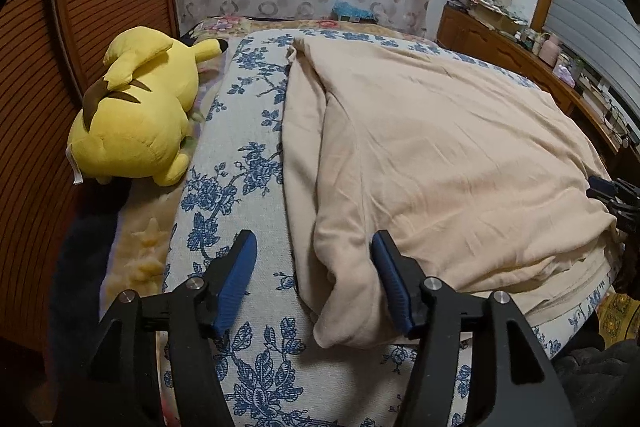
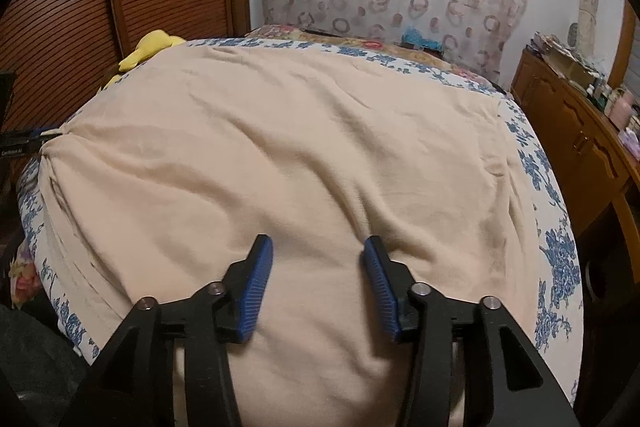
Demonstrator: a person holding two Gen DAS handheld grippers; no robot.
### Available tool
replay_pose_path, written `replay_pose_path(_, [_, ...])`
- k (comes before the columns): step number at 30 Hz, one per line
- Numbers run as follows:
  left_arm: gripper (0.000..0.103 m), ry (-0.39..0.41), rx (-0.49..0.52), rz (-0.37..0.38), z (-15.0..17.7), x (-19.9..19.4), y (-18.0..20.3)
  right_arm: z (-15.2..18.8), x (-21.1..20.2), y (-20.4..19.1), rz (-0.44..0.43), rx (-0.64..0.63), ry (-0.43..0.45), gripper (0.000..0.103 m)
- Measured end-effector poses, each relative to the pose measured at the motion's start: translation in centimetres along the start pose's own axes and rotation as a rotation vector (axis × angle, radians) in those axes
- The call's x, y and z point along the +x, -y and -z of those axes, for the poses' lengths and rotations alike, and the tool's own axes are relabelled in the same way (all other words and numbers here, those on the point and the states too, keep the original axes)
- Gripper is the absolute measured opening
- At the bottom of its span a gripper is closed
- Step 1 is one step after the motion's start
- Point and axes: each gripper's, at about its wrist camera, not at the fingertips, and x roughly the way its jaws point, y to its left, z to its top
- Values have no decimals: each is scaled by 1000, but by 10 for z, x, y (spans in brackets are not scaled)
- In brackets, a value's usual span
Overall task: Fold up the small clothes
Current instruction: 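Lay the folded shirt flat and open both grippers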
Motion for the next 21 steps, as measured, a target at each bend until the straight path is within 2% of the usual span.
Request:
replay_pose_path(6, [61,0,-21,55,0,-1,-1,4,-3,0,1,4,12,56])
replay_pose_path(11, [60,4,-21,65,1,0,2,3,-4,1,-2,4,12,56])
replay_pose_path(16, [54,14,-31,87,2,-1,4,4,-4,2,-1,2,13,56])
replay_pose_path(17, [46,17,-33,105,2,0,4,4,-4,2,0,2,13,56])
replay_pose_path(19, [25,12,-20,132,1,1,6,4,-4,2,0,2,13,56])
replay_pose_path(21, [12,4,-10,145,-3,2,9,4,-4,2,-1,1,13,56])
